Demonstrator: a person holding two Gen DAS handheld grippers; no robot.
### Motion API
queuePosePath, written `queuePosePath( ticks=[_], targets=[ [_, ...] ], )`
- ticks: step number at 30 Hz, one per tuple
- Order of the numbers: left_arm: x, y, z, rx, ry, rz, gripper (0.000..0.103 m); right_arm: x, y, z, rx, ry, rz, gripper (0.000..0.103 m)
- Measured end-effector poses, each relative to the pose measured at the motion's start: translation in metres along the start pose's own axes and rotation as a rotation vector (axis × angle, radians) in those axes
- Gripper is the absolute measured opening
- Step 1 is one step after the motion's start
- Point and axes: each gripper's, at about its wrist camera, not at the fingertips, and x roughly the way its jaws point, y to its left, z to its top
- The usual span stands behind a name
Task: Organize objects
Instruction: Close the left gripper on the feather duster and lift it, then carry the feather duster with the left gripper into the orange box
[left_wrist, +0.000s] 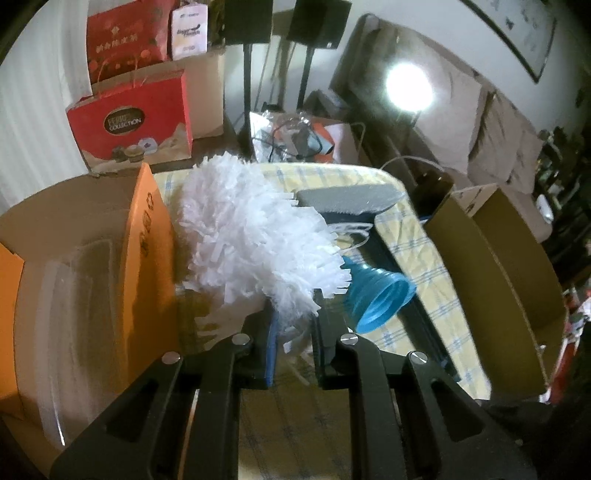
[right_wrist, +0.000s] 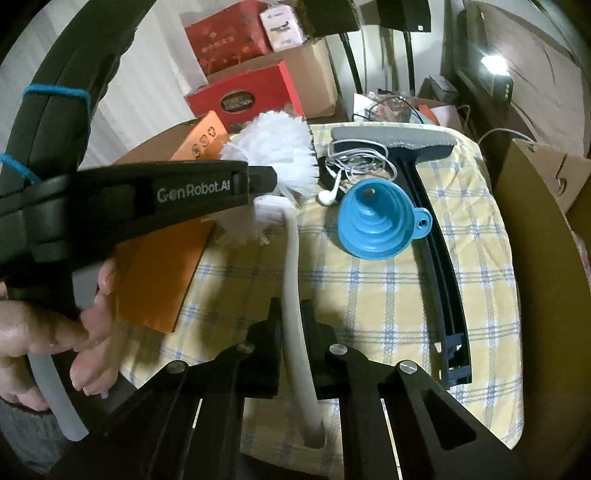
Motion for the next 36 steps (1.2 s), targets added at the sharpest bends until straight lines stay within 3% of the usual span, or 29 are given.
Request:
queuePosePath(
  ticks=[8,16,25,36],
  targets=[
    [-0.053,0.013,0.009,-0.034,-0.1,-0.065,0.011,-0.021,0.017,0.003,-0.041,-0.051,-0.003,0.007],
    [-0.098,0.054,0.006,-0.102,-0.183,-0.068,0.008,-0.039,0.049,0.018,-0.13,-0.089,0.021,0.007],
    [-0.114,0.109,-0.008,-0.188,-0.208,-0.018,0.006,-0.023,0.099,0.029,-0.236,-0.084,0.094,0.006],
    [-0.129,0.185,-0.038,-0.31,-0.224,0.062,0.006,0.014,0.16,0.037,-0.332,-0.015,0.189,0.006]
  ],
)
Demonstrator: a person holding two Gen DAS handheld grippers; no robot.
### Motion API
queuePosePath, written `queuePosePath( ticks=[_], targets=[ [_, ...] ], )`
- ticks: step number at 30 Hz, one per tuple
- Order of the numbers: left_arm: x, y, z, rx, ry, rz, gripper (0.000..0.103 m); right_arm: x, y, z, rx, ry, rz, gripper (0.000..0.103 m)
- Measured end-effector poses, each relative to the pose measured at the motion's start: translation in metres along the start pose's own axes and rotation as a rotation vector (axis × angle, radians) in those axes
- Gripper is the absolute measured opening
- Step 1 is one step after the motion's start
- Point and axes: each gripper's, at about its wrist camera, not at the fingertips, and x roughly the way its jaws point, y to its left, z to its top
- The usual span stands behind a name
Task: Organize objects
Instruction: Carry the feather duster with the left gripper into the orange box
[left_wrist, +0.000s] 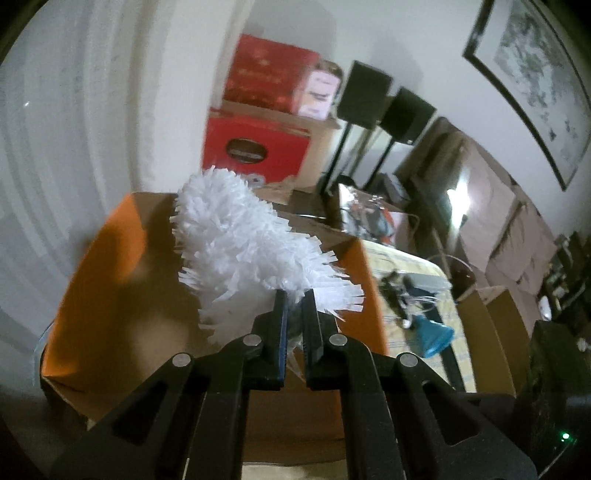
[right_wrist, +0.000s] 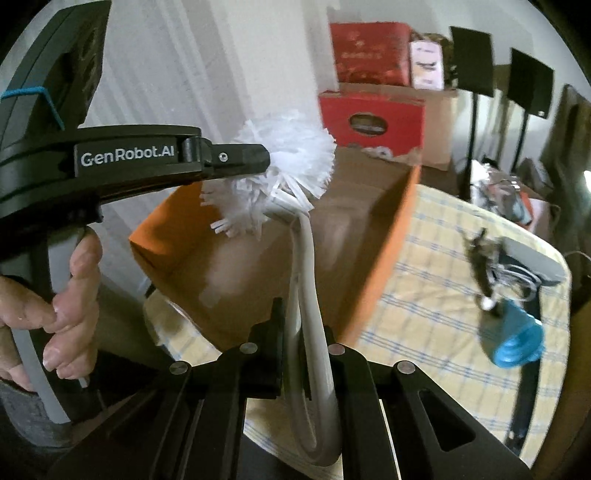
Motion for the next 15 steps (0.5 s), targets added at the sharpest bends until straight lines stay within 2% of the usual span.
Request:
queuePosePath(
  ticks=[5,15],
  targets=[
    [0.002,0.028,-0.005,-0.038,0.005,0.041,0.006,0.025,0.016,0.007,-0.024,0.037,0.03,0.006],
    [0.019,0.065,-0.016,-0.091,0.043,0.098,0.005,0.065,0.032,0.014,-0.078,0.114,0.009,0.01]
  ],
)
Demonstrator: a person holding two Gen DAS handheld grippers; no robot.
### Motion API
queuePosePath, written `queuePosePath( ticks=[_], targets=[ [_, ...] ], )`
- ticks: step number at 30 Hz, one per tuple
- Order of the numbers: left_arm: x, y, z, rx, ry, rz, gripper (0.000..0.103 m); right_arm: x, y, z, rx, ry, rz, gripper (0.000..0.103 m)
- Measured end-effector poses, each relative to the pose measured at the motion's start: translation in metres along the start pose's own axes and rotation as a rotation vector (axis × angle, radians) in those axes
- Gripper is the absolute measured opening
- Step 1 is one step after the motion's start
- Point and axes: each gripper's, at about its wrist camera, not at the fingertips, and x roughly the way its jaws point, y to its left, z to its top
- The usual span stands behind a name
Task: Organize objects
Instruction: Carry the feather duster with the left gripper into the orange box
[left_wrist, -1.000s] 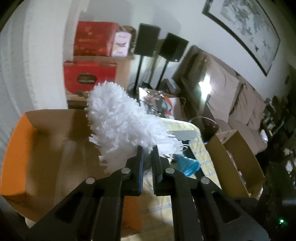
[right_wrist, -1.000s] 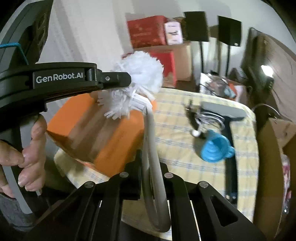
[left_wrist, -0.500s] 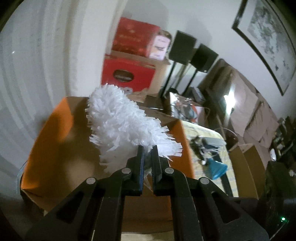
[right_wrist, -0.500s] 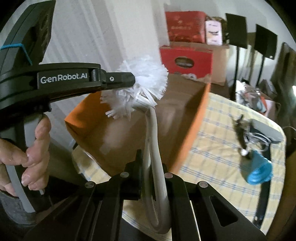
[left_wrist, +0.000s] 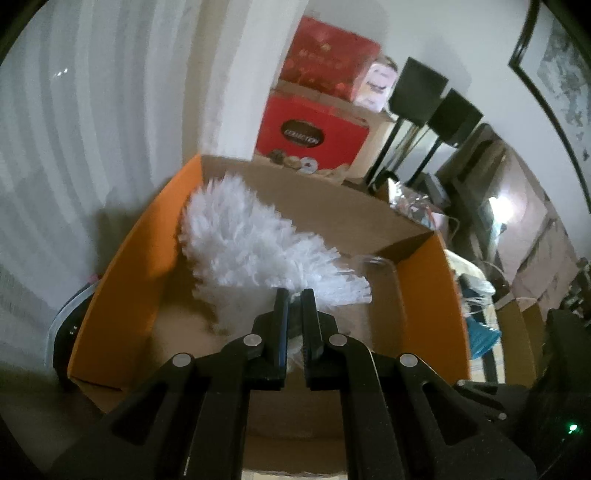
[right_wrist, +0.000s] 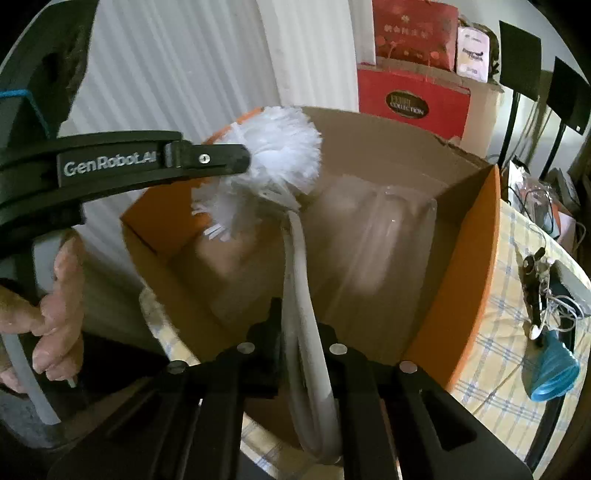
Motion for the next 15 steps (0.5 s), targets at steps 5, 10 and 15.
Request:
queuePosePath(
  ticks=[5,10,15],
  targets=[
    [0.011,0.012,-0.003,-0.01,0.013,0.045,0.004,0.006,-0.006,-0.004,0.008,0.023,-0.013,0.012],
    [0.013,0.018,-0.006,-0.025,0.03,0.038,0.004,-0.006,-0.008,-0.007,0.0,0.006,0.009,0.027],
    [0.004,0.012,-0.005,-0.018,0.016,0.011,0.041,-0.029,-0.014,-0.009,0.017,-0.04,-0.004,0.037]
  ],
)
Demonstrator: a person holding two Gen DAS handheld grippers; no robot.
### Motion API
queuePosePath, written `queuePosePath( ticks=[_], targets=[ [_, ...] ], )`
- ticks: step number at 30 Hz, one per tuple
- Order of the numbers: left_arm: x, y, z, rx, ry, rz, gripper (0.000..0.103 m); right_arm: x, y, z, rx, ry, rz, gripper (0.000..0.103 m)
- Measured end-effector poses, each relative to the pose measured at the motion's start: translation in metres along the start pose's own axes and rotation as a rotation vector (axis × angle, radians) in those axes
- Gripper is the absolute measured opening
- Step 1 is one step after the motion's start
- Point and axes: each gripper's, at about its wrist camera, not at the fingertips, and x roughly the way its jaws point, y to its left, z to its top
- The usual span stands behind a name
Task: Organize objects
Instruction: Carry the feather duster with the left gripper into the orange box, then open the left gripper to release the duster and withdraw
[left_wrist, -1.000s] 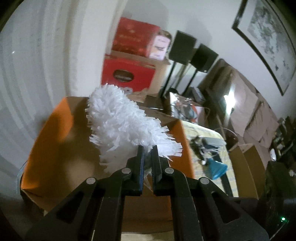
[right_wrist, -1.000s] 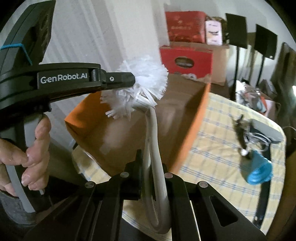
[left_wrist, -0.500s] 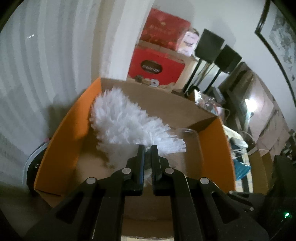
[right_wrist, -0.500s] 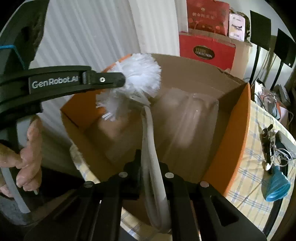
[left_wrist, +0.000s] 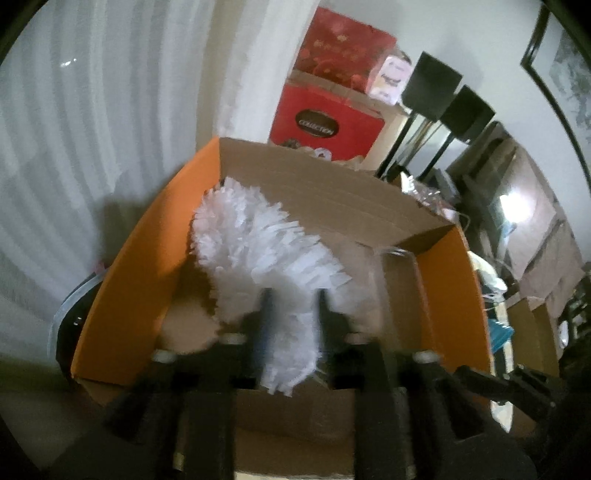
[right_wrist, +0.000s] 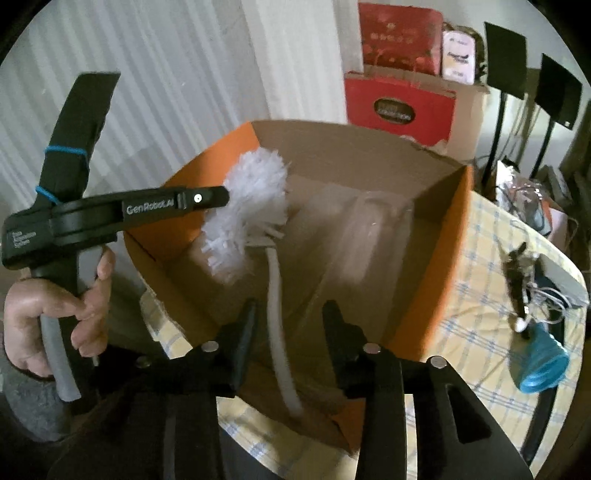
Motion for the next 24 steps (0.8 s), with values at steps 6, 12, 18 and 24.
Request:
queuePosePath(
  ticks=[6,12,18,24],
  targets=[
    [-0.01,-0.014,0.001,0.048,-0.026,-0.003,0.061,-0.018,-0.012,-0.004,0.038,-0.025,-0.044,0.051],
    [-0.013,-0.025,-0.003,0.07,-0.016,-0.022,0.076,-0.038,-0.026,-0.004,0.078,-0.077,-0.076,0.068],
    [-0.016,-0.039,-0.008,0.097,-0.015,-0.066,0.089,-0.06,-0.037,-0.008,0.097,-0.118,-0.133,0.075],
    [-0.026,-0.058,-0.01,0.135,-0.048,-0.101,0.093,-0.078,-0.062,-0.02,0.141,-0.104,-0.206,0.081]
  ],
)
